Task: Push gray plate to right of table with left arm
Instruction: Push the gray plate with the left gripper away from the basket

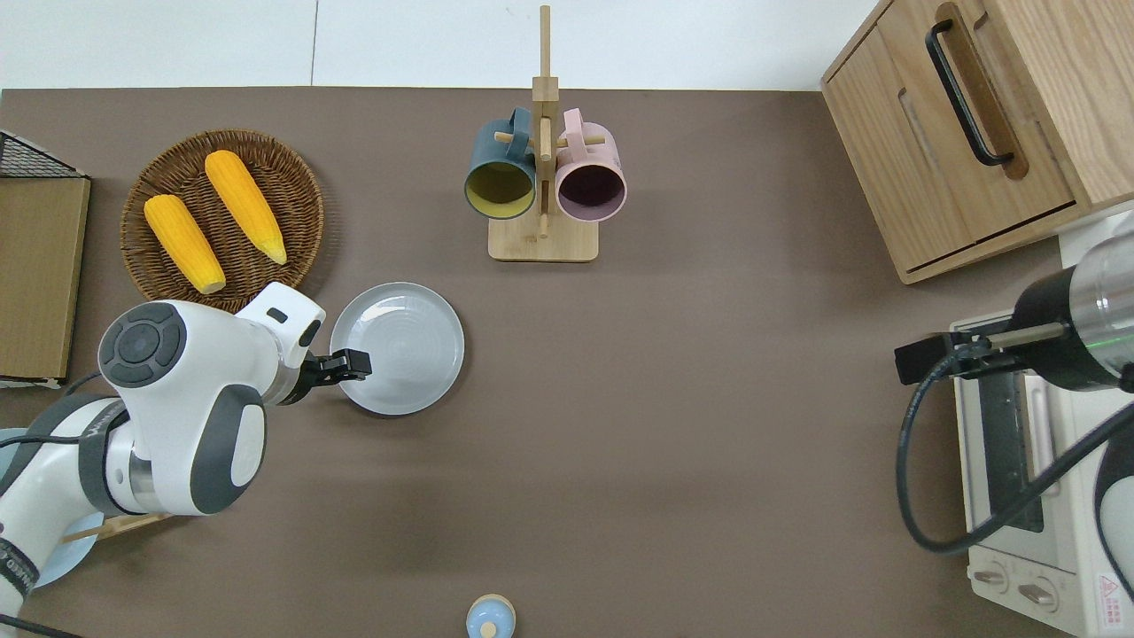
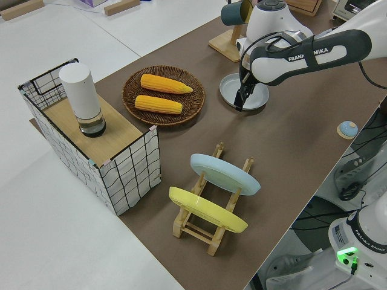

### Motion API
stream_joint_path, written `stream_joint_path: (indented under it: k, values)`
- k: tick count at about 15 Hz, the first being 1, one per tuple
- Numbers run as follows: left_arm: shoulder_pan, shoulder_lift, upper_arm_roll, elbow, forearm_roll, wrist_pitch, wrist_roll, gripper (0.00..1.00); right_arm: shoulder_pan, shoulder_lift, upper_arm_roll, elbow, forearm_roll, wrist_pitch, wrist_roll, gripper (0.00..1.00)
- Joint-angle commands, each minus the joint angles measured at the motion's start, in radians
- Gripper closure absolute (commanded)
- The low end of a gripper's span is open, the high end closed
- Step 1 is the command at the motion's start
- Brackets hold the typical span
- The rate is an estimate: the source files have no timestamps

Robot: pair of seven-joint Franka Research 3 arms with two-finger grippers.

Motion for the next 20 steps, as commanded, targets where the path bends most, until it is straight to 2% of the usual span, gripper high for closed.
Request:
stream_joint_path:
  k: [1, 8, 11, 13, 16, 18, 20]
  values:
    - [-0.025, 0.029, 0.006, -0.027, -0.012, 0.081, -0.039, 0.02, -0.02, -0.006, 0.015, 0.004, 0.01, -0.012, 0.0, 0.017]
    - [-0.059, 0.079, 0.006, -0.04, 0.007, 0.158, -0.111, 0.02, -0.02, -0.006, 0.013, 0.004, 0.01, -0.012, 0.0, 0.017]
    - [-0.059, 0.075, 0.006, -0.04, 0.007, 0.155, -0.11, 0.05, -0.02, -0.006, 0.015, 0.004, 0.01, -0.012, 0.0, 0.017]
    - [-0.059, 0.073, 0.006, -0.04, 0.007, 0.154, -0.108, 0.11, -0.02, -0.006, 0.015, 0.004, 0.01, -0.012, 0.001, 0.017]
    - [-0.059, 0.073, 0.007, -0.04, 0.007, 0.154, -0.107, 0.35, -0.02, -0.006, 0.015, 0.004, 0.01, -0.012, 0.0, 0.017]
    - [-0.059, 0.072, 0.007, -0.04, 0.008, 0.154, -0.107, 0.66, -0.02, -0.006, 0.015, 0.004, 0.01, -0.012, 0.0, 0.017]
    - [-0.059, 0.072, 0.006, -0.04, 0.036, 0.151, -0.108, 0.92, -0.02, -0.006, 0.015, 0.004, 0.01, -0.012, 0.001, 0.017]
